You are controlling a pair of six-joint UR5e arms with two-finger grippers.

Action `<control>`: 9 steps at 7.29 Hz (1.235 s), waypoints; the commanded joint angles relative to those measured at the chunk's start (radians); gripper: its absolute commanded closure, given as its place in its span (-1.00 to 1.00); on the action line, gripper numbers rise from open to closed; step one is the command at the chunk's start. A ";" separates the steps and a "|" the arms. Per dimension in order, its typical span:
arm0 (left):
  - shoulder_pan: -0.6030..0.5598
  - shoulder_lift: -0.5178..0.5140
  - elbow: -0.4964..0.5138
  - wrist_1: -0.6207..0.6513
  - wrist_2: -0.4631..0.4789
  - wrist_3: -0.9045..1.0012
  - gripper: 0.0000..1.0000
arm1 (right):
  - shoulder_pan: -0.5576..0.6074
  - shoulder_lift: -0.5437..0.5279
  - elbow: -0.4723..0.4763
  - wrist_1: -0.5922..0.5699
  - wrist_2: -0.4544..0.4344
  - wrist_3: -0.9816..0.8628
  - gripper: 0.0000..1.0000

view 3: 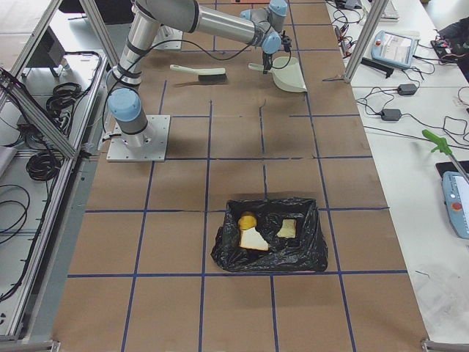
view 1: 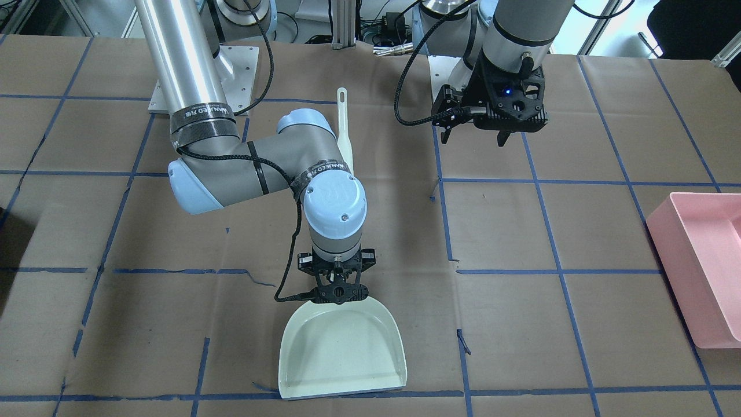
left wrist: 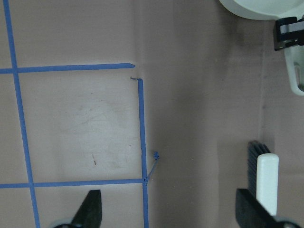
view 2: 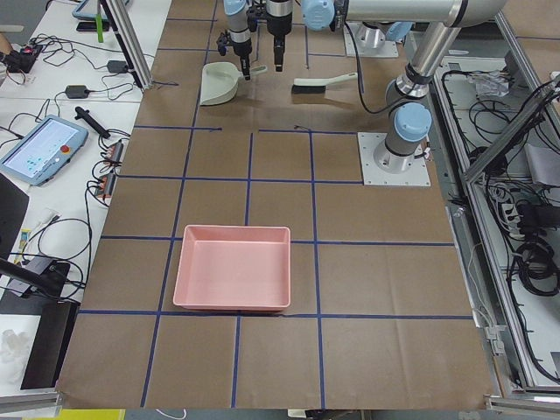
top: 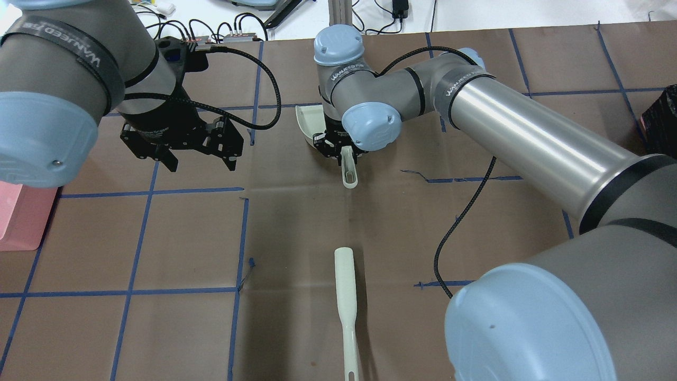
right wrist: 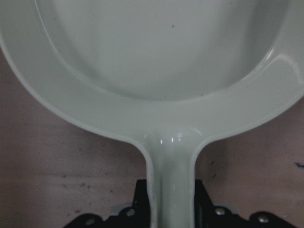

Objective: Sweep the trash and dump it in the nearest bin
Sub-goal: 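Lower the dustpan onto the table and open the right gripper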

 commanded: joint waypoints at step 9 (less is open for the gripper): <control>0.000 0.014 -0.023 0.001 -0.002 -0.002 -0.99 | -0.116 -0.235 0.012 0.259 -0.001 -0.098 -1.00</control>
